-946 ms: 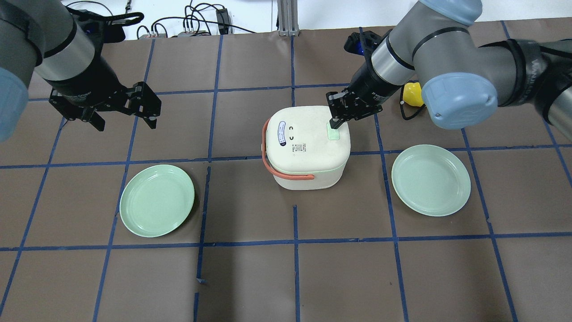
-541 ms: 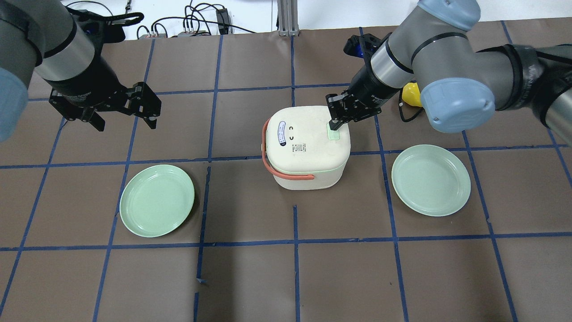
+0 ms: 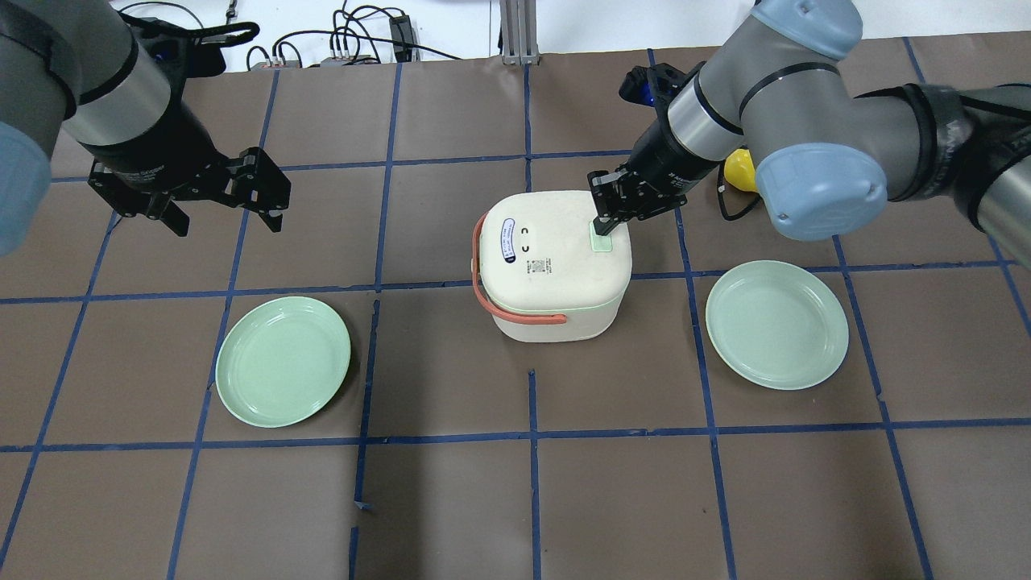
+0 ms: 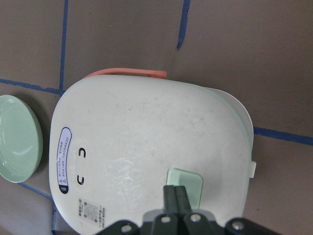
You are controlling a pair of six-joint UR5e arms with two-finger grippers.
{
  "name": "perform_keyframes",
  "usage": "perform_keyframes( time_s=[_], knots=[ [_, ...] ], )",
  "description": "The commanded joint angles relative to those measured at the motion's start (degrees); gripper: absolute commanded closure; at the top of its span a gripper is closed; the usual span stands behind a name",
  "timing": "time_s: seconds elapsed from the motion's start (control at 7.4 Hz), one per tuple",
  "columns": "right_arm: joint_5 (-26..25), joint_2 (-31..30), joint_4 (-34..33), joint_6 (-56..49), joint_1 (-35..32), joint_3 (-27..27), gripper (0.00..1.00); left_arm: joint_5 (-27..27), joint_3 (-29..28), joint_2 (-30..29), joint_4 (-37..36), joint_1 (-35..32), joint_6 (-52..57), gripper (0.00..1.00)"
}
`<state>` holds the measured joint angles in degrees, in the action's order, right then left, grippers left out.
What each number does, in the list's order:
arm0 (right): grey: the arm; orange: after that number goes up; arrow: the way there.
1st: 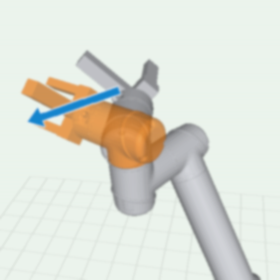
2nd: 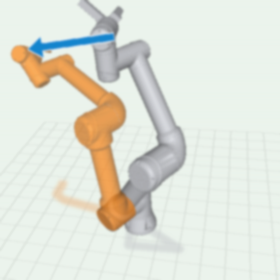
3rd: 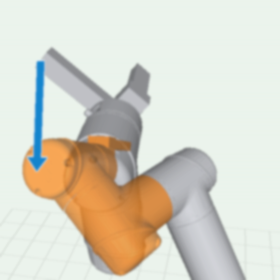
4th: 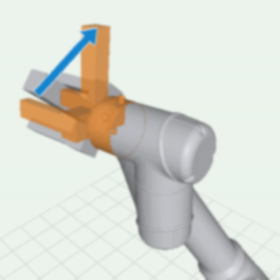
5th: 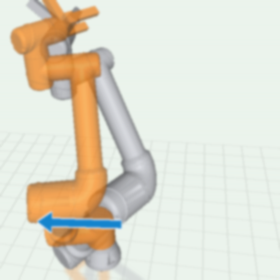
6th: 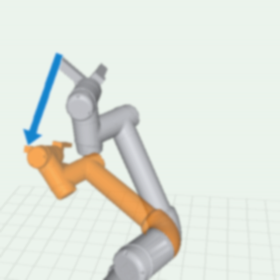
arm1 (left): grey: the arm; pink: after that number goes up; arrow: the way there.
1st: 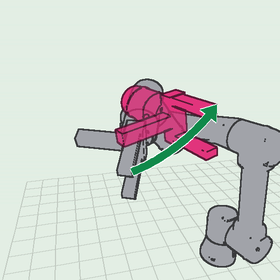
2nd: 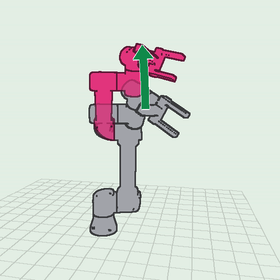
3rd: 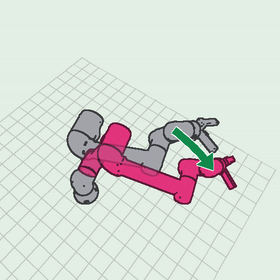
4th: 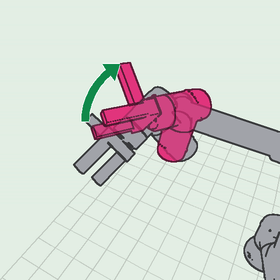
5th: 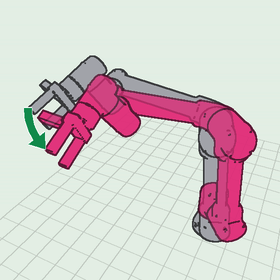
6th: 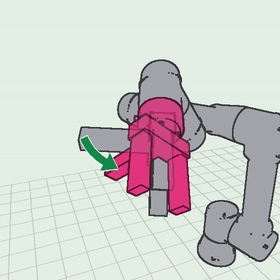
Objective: Press rice cooker button
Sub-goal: 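Press down on the green button with the right gripper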
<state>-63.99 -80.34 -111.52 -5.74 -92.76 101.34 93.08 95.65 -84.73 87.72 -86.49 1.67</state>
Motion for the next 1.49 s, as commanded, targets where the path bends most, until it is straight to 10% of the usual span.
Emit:
perform_keyframes(
  time_s=[0.0, 1.08, 1.22, 1.35],
  knots=[
    [0.01, 0.27, -0.28, 0.03, -0.14, 0.09, 0.9, 0.0, -0.03, 0.0, 0.09, 0.0, 0.0, 0.0],
    [0.01, 1.06, -1.59, 0.03, -0.14, 0.44, 0.9, 0.0, 0.06, 0.0, 0.09, 0.0, 0.0, 0.0],
    [-0.08, 0.89, -1.6, 0.29, -0.14, 0.18, 0.85, 0.0, -0.03, 0.0, 0.0, 0.0, 0.0, 0.0],
    [-0.17, 0.45, -0.99, 0.38, -0.14, -0.26, 0.56, 0.0, -0.03, 0.0, 0.09, 0.0, 0.0, 0.0]
  ],
)
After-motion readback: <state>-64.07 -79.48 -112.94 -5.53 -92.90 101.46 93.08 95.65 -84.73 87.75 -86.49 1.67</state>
